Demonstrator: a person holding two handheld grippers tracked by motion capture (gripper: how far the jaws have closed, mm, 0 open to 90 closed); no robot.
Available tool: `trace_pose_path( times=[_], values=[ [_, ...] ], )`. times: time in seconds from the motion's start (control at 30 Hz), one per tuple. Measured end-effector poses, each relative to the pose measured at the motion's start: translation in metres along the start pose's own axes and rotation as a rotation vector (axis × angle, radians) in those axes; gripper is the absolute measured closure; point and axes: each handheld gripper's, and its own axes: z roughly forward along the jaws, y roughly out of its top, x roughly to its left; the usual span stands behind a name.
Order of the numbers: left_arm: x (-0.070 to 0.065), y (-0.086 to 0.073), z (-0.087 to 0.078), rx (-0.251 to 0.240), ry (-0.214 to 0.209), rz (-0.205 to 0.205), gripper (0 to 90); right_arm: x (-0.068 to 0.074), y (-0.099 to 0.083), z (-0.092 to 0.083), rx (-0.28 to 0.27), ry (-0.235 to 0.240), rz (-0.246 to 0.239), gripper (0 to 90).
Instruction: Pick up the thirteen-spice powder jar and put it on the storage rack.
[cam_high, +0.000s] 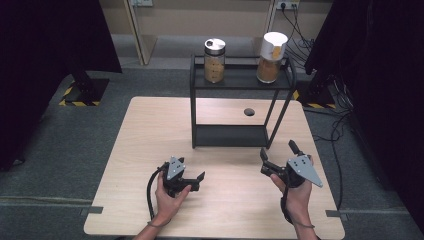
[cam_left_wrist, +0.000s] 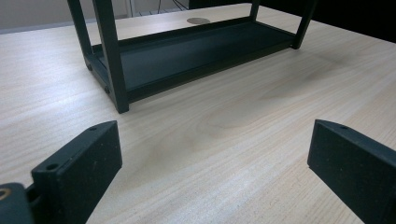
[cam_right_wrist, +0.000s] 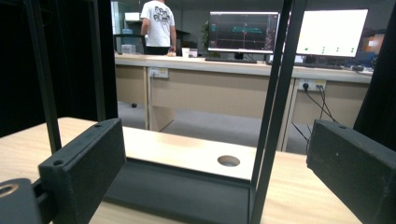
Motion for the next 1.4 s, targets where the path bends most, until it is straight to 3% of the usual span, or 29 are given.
trace_pose_path(
  times=[0.33, 0.93, 1.4],
  values=[
    [-0.001, 0.000, 0.000, -0.001, -0.001, 0.002, 2.2, -0.004, -0.020, -0.010, 0.038, 0.013, 0.000, 5.2],
    [-0.001, 0.000, 0.000, -0.002, 0.003, -0.003, 2.2, -0.008, -0.060, -0.015, 0.193, 0.033, 0.035, 5.5],
    [-0.003, 0.000, 0.000, 0.002, 0.000, 0.003, 2.2, -0.009, -0.063, -0.018, 0.186, 0.021, 0.062, 5.9]
  ],
)
